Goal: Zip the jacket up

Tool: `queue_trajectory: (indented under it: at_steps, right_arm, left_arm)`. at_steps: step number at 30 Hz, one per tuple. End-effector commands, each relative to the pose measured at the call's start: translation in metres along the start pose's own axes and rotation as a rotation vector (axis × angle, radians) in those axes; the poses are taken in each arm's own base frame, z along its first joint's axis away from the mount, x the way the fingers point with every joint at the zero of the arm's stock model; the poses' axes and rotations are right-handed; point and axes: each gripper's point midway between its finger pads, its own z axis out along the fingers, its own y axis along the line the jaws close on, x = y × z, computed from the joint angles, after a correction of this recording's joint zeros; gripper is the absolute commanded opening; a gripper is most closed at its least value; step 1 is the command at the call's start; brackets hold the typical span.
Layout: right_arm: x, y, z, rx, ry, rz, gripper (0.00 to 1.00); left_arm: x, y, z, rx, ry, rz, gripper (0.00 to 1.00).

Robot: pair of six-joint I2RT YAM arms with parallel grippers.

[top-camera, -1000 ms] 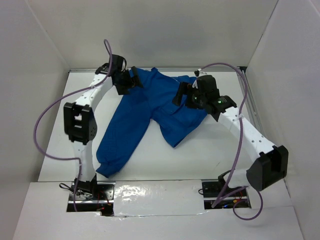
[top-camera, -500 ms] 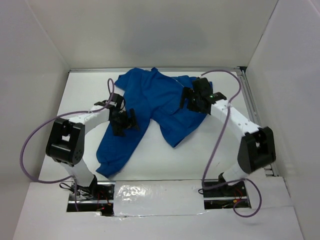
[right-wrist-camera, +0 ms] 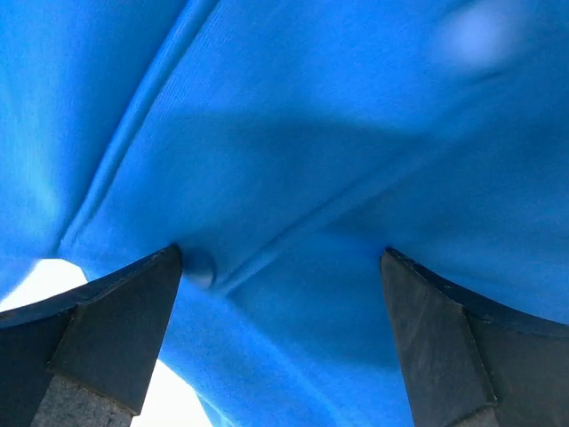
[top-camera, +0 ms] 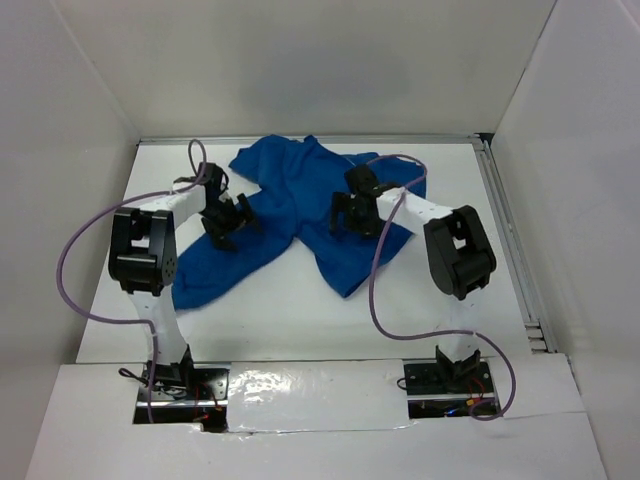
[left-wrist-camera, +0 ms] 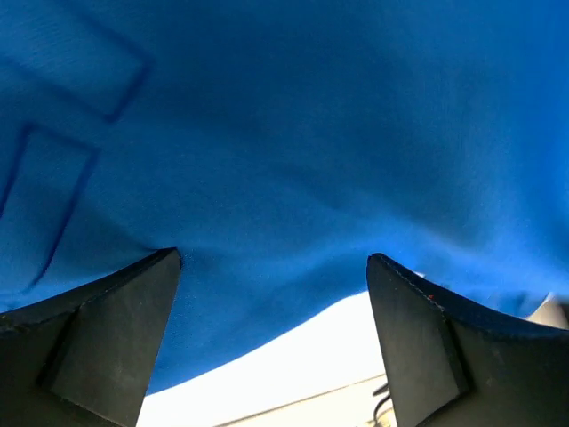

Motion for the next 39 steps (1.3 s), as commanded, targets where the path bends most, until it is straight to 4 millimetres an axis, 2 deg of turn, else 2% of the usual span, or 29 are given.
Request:
queue_trajectory:
  at_steps: [1, 2, 5, 6, 9, 10, 12, 13, 15, 16, 17, 18, 20, 21, 22, 23, 24, 25, 26, 27, 28, 29, 30, 32, 33, 34, 35, 36, 39]
  right_arm:
    - [0.06, 0.031, -0.004, -0.046, 0.094, -0.08, 1.0]
    - [0.072, 0.038, -0.005, -0.055, 0.109, -0.096, 1.0]
    - [0.126, 0.081, -0.02, -0.171, 0.179, -0.159, 1.0]
    - [0.148, 0.108, -0.028, -0.245, 0.197, -0.212, 1.0]
    - [0.187, 0.171, -0.054, -0.429, 0.258, -0.32, 1.0]
    - [0.18, 0.198, -0.06, -0.488, 0.239, -0.357, 1.0]
    - [0.179, 0.227, -0.067, -0.559, 0.237, -0.409, 1.0]
    - [0.161, 0.25, -0.068, -0.595, 0.207, -0.411, 1.0]
    - [0.145, 0.26, -0.065, -0.618, 0.197, -0.415, 1.0]
    - [0.121, 0.261, -0.068, -0.624, 0.158, -0.388, 1.0]
    - [0.113, 0.256, -0.069, -0.62, 0.148, -0.377, 1.0]
    - [0.095, 0.253, -0.083, -0.62, 0.09, -0.364, 1.0]
    - [0.086, 0.226, -0.085, -0.57, 0.05, -0.349, 1.0]
    - [0.08, 0.209, -0.099, -0.525, -0.012, -0.337, 1.0]
    - [0.076, 0.201, -0.108, -0.506, -0.048, -0.334, 1.0]
    - [0.068, 0.195, -0.133, -0.513, -0.102, -0.318, 1.0]
    - [0.076, 0.173, -0.125, -0.446, -0.107, -0.296, 1.0]
    - [0.079, 0.163, -0.129, -0.427, -0.115, -0.275, 1.0]
    - [0.077, 0.149, -0.143, -0.408, -0.137, -0.24, 1.0]
    - [0.089, 0.123, -0.13, -0.333, -0.11, -0.18, 1.0]
    - [0.096, 0.109, -0.129, -0.307, -0.09, -0.151, 1.0]
    - [0.11, 0.086, -0.124, -0.272, -0.063, -0.102, 1.0]
    - [0.113, 0.071, -0.12, -0.233, -0.066, -0.067, 1.0]
    - [0.135, 0.043, -0.114, -0.194, -0.03, -0.026, 1.0]
    - [0.142, 0.034, -0.112, -0.176, -0.019, 0.014, 1.0]
    - [0.146, 0.028, -0.113, -0.17, -0.022, 0.03, 1.0]
    - [0.156, 0.012, -0.106, -0.132, 0.001, 0.046, 1.0]
    - [0.16, 0.005, -0.104, -0.11, 0.008, 0.073, 1.0]
    - [0.163, -0.017, -0.092, -0.051, 0.014, 0.117, 1.0]
  left_arm:
    - [-0.041, 0.018, 0.024, -0.097, -0.077, 0.042, 0.99]
    - [-0.057, 0.013, 0.028, -0.084, -0.089, 0.043, 0.99]
    - [-0.097, 0.002, 0.034, -0.035, -0.124, 0.05, 0.99]
    - [-0.106, 0.0, 0.035, -0.026, -0.128, 0.049, 0.99]
    - [-0.131, -0.011, 0.042, -0.006, -0.147, 0.078, 0.99]
    - [-0.138, -0.018, 0.042, 0.017, -0.156, 0.095, 0.99]
    - [-0.153, -0.031, 0.044, 0.054, -0.181, 0.117, 0.99]
    - [-0.164, -0.029, 0.037, 0.088, -0.189, 0.104, 0.99]
    - [-0.179, -0.04, 0.025, 0.138, -0.214, 0.107, 0.99]
    - [-0.178, -0.045, 0.018, 0.169, -0.198, 0.094, 0.99]
    - [-0.184, -0.052, 0.002, 0.191, -0.223, 0.098, 0.99]
    - [-0.184, -0.055, -0.008, 0.202, -0.236, 0.099, 0.99]
    - [-0.18, -0.06, -0.034, 0.209, -0.287, 0.124, 0.99]
    - [-0.177, -0.064, -0.045, 0.215, -0.306, 0.134, 0.99]
    - [-0.164, -0.056, -0.043, 0.197, -0.287, 0.124, 0.99]
    - [-0.161, -0.066, -0.073, 0.215, -0.341, 0.134, 0.99]
    - [-0.147, -0.059, -0.074, 0.199, -0.321, 0.126, 0.99]
    - [-0.138, -0.067, -0.1, 0.218, -0.357, 0.145, 0.99]
    - [-0.126, -0.068, -0.102, 0.205, -0.356, 0.155, 0.99]
    - [-0.105, -0.057, -0.095, 0.178, -0.321, 0.156, 0.99]
    - [-0.083, -0.073, -0.114, 0.197, -0.349, 0.204, 0.99]
    - [-0.071, -0.072, -0.114, 0.183, -0.359, 0.219, 0.99]
    - [-0.043, -0.066, -0.116, 0.186, -0.344, 0.24, 0.99]
    - [-0.004, -0.082, -0.112, 0.259, -0.309, 0.331, 0.99]
    - [0.023, -0.073, -0.108, 0.278, -0.275, 0.347, 0.99]
    - [0.047, -0.079, -0.103, 0.307, -0.24, 0.39, 0.99]
    - [0.061, -0.083, -0.101, 0.339, -0.222, 0.412, 0.99]
    - [0.081, -0.073, -0.094, 0.337, -0.193, 0.425, 0.99]
    - [0.127, -0.075, -0.08, 0.378, -0.083, 0.488, 0.99]
